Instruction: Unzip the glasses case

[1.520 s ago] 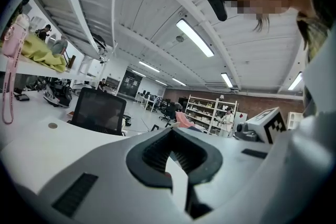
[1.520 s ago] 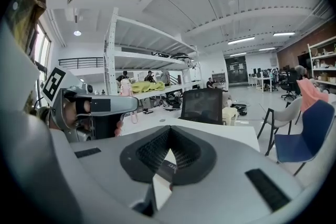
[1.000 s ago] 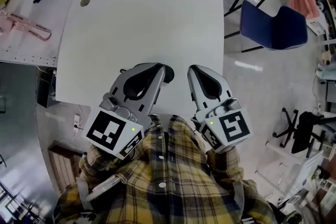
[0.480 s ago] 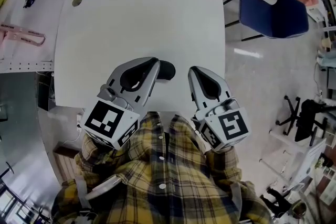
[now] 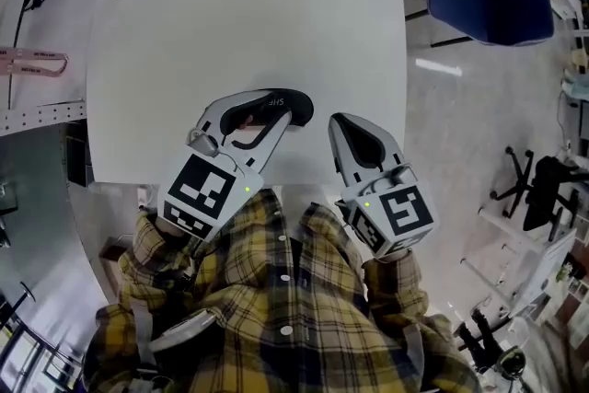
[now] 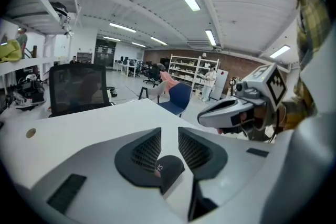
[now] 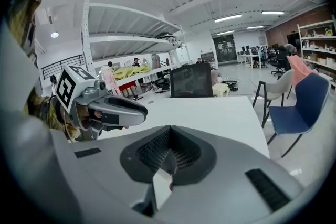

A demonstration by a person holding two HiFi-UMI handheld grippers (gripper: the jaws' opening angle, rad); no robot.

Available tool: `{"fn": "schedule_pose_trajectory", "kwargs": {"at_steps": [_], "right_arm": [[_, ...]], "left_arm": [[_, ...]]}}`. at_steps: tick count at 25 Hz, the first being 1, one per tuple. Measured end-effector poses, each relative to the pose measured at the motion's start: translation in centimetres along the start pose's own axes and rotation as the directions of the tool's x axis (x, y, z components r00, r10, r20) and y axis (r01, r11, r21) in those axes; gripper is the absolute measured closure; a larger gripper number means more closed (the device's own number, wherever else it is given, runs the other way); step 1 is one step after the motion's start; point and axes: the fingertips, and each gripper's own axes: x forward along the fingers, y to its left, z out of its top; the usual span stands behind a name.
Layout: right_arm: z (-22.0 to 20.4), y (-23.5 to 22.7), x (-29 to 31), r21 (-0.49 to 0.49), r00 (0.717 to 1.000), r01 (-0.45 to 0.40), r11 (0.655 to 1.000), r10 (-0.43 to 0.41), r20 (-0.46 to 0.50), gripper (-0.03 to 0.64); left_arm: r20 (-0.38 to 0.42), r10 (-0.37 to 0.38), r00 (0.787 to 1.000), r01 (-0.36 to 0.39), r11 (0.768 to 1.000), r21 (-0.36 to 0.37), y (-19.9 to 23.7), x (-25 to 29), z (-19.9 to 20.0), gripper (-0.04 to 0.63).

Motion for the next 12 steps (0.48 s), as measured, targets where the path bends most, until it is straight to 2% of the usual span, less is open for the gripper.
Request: {"fn": "schedule_pose_trajectory", "kwargs": {"at_steps": [3,6,8,12], "right_arm": [[-2.1,-0.2,0.1,0.034,0.998,0.005,0.999,-0.003,-0.06,0.617],[-3.7,-0.5,0.7,0.033,0.998,-0.011,0.999,0.013,-0.063,0.618],[-4.8,-0.8,0.8,0.039,0.997,-0.019,0.999,0.022,-0.08,0.618],[-6.7,-1.3,0.9,0.054,0.993,-0.026,0.998,0.032,-0.113,0.618]], "left_arm": [[-0.107,-0.032,0.994,0.043,0.994,0.105,-0.1,1.4,-2.4,0.473],[-0.214,-0.05,0.976,0.1,0.968,0.229,0.0,3.0,-5.2,0.418],[-0.279,-0.075,0.957,0.153,0.951,0.27,-0.3,3.9,-6.6,0.38],[-0.365,-0.104,0.925,0.225,0.925,0.307,-0.6,5.3,-8.5,0.35]]}}
